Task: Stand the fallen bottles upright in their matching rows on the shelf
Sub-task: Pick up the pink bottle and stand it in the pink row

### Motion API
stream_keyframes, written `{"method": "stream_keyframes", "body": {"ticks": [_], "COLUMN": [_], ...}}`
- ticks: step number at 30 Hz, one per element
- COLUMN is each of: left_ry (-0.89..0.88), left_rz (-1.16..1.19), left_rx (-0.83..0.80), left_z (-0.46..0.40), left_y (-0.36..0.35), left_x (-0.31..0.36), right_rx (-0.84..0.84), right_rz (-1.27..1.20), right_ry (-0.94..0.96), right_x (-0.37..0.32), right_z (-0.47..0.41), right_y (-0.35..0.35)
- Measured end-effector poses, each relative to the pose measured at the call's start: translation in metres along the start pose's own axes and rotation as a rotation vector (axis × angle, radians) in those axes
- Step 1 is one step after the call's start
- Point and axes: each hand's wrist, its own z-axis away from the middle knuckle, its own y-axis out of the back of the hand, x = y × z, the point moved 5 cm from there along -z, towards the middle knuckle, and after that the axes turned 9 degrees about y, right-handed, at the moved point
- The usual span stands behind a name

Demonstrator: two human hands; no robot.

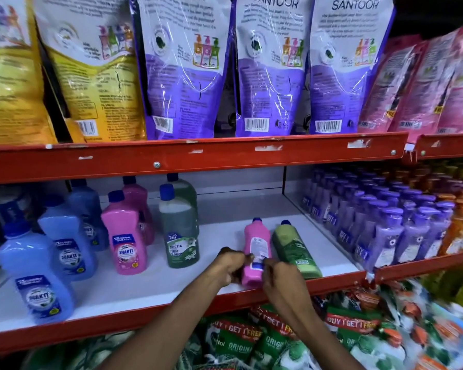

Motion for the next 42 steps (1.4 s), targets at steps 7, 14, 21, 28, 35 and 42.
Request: {"method": "stream_keyframes", "body": {"ticks": [7,14,21,28,35,42], "left_ry": [-0.322,-0.561,-0.585,-0.596,-0.593,-0.678], "left_rz": [0.216,0.172,0.016,-0.214,-0.266,-0.217], "left_rx": [-0.070,0.241,0.431,0.501,0.596,0.694], "left_z": [0.055,0.095,0.086,0.098,0.090,0.111], "left_y": [0.076,0.198,0.251,0.260,0.266,0.260], "left_x": [-0.021,-0.065,-0.083,-0.096,-0.091,-0.095], "right_rx": [0.093,0.078,-0.001,0.040,-0.174,-0.191], "right_rz": [-0.548,-0.624,-0.605,-0.587,-0.718,-0.659], "right_ry": [0.005,0.137,0.184,0.122,0.172,0.207], "right_x": [-0.045,-0.154,-0.193,-0.191,-0.195,-0.193], "right_z": [-0.007,-0.009,-0.030,-0.043,-0.025,-0.028], "right_y": [-0.014,-0.084,-0.145,-0.157,-0.152,-0.158]}}
